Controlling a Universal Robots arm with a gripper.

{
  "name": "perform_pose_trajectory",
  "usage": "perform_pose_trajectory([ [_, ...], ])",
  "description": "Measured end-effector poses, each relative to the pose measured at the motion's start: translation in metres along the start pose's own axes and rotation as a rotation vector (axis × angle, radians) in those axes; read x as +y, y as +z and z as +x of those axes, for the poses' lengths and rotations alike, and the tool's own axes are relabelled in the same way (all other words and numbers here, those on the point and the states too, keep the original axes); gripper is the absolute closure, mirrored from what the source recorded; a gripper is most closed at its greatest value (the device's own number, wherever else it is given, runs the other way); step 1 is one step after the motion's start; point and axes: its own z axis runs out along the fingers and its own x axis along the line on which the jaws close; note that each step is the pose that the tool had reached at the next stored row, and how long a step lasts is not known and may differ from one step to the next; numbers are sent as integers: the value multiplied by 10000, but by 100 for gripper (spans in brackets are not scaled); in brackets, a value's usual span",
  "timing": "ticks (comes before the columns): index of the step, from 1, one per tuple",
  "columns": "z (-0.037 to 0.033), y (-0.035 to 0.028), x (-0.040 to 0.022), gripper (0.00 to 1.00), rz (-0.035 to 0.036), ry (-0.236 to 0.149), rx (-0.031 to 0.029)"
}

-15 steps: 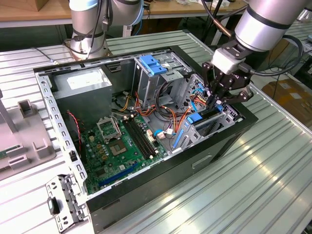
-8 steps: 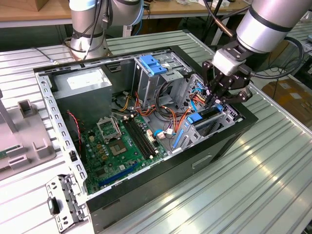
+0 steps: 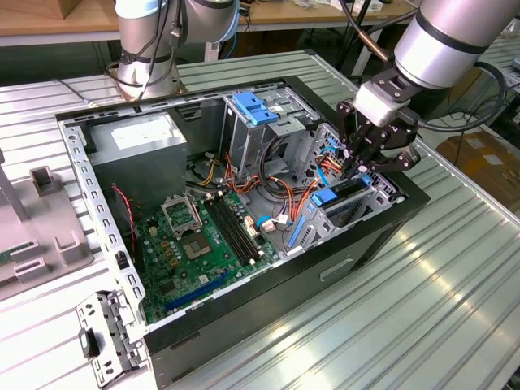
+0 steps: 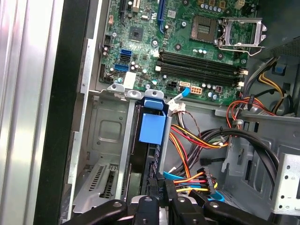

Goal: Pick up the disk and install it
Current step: 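Insert the first disk wire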

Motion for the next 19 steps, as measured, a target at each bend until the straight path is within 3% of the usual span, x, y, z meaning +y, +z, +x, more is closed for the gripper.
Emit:
perform_pose_trajectory([
  [6,1,1,0,82,4,48,1],
  [10,4,2,0,82,45,535,21],
  [12,6,6,1,82,83,983,36],
  [19,9,12,1,82,150,1788,66],
])
